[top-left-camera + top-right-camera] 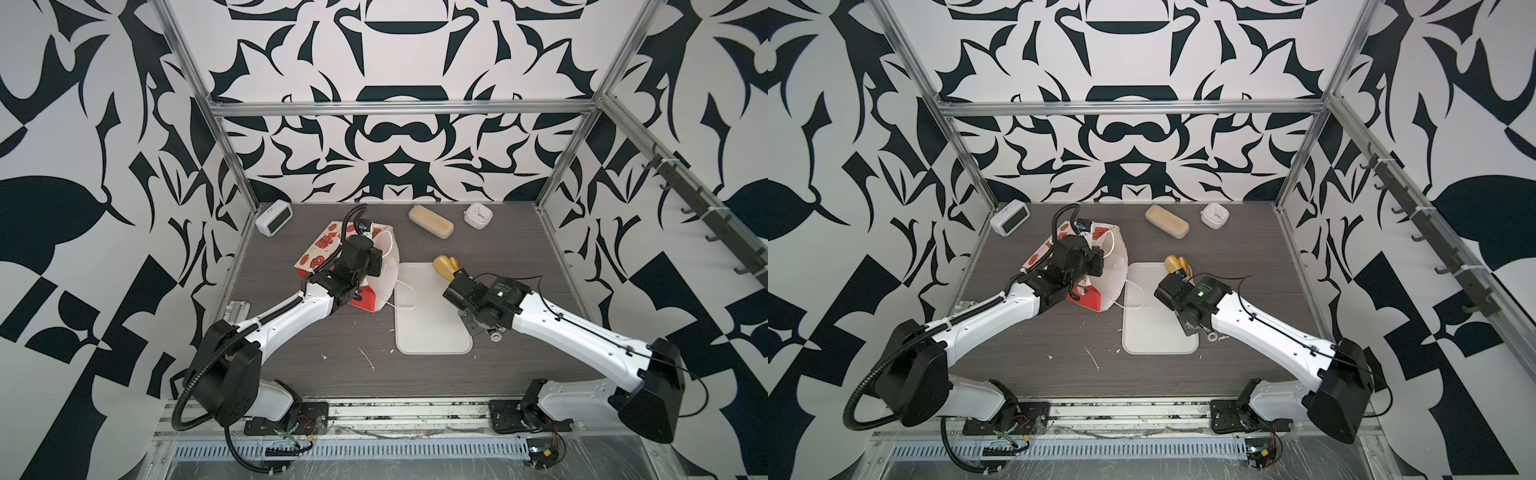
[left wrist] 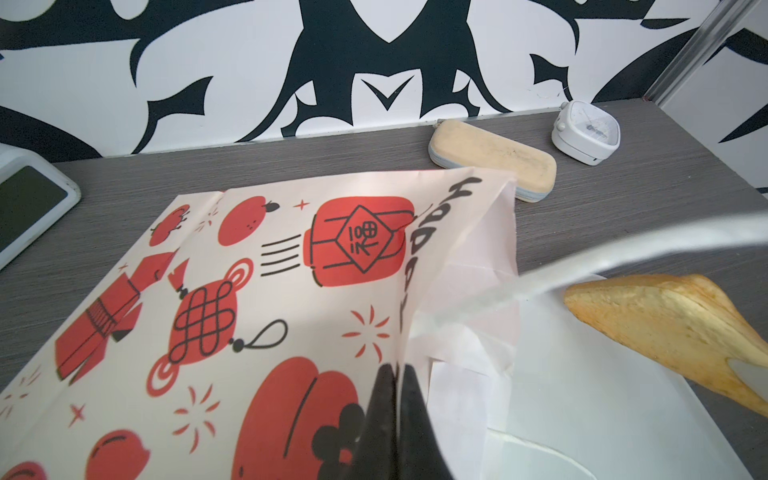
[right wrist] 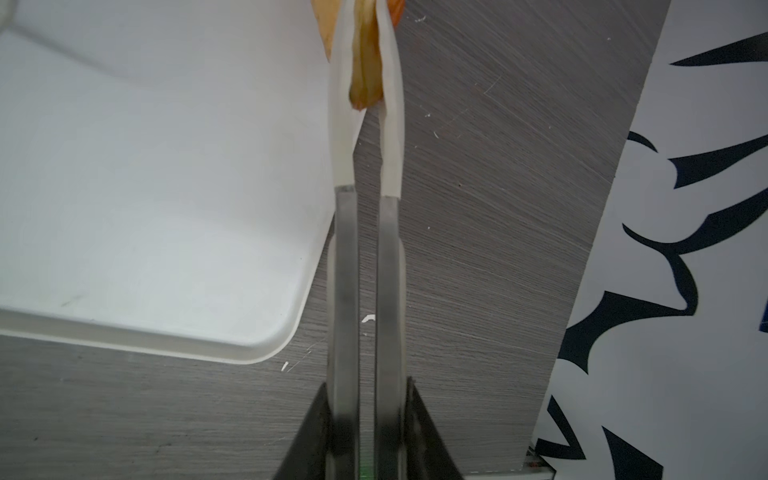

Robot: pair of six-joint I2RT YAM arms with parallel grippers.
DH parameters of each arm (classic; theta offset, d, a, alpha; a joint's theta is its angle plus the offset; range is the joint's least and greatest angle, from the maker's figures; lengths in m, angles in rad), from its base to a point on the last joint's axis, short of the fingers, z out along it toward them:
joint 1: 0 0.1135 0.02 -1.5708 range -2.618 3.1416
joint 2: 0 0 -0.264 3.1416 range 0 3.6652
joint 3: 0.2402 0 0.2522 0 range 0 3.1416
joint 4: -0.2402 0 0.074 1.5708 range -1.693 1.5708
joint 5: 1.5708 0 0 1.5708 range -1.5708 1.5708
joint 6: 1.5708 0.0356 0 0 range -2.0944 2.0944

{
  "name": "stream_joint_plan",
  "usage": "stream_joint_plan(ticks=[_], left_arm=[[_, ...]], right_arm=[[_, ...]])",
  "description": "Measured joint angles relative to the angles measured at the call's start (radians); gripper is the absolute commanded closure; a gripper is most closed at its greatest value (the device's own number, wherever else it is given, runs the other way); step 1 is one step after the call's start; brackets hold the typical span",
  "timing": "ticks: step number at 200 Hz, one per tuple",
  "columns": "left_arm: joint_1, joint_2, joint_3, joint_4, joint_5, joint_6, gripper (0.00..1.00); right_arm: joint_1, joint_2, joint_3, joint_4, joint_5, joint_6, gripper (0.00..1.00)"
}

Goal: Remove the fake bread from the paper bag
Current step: 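Lower the bread onto the white tray with the right gripper's tongs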

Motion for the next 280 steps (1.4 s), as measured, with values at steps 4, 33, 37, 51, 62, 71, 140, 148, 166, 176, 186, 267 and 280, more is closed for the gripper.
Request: stream_joint_plan(ticks=[4,33,37,51,62,71,140,148,166,176,186,267,280], left_arm=[[0.0,0.0,-0.001,0.0,0.0,0.0,1.0],[0.004,0.0,-0.012,0.016,0.007,-0.003,1.0],[0.004,0.0,-0.014,0.018,0.008,-0.003,1.0],[0.005,0.0,-0.018,0.024,0.013,-0.005,1.0],[0.008,0.0,-0.022,0.031,0.016,-0.006,1.0],[0.01,0.001,-0.025,0.037,0.019,-0.006,1.0],[0.021,0.001,-0.034,0.056,0.037,-0.021,1.0],[0.022,0.001,-0.035,0.06,0.037,-0.022,1.0],[0.025,0.002,-0.043,0.071,0.042,-0.024,1.0],[0.026,0.005,-0.047,0.074,0.043,-0.025,1.0],[0.026,0.006,-0.05,0.075,0.045,-0.026,1.0],[0.03,0.006,-0.07,0.098,0.05,-0.035,1.0],[0.03,0.006,-0.073,0.101,0.051,-0.038,1.0]], right_arm=[[0.0,0.006,0.002,-0.004,0.008,0.005,0.97],[0.0,0.027,0.008,-0.027,0.039,0.027,0.97],[0.0,0.028,0.009,-0.028,0.041,0.03,0.97],[0.0,0.028,0.01,-0.034,0.046,0.037,0.97],[0.0,0.03,0.011,-0.034,0.046,0.04,0.97],[0.0,0.037,0.011,-0.034,0.045,0.042,0.97],[0.04,0.166,0.011,-0.037,0.045,0.095,0.94],[0.051,0.169,0.011,-0.037,0.044,0.103,0.94],[0.072,0.174,0.011,-0.034,0.04,0.122,0.93],[0.084,0.178,0.011,-0.03,0.035,0.134,0.91],[0.099,0.184,0.011,-0.025,0.031,0.145,0.89],[0.182,0.227,-0.025,0.055,-0.011,0.216,0.63],[0.188,0.217,-0.033,0.077,-0.025,0.216,0.61]])
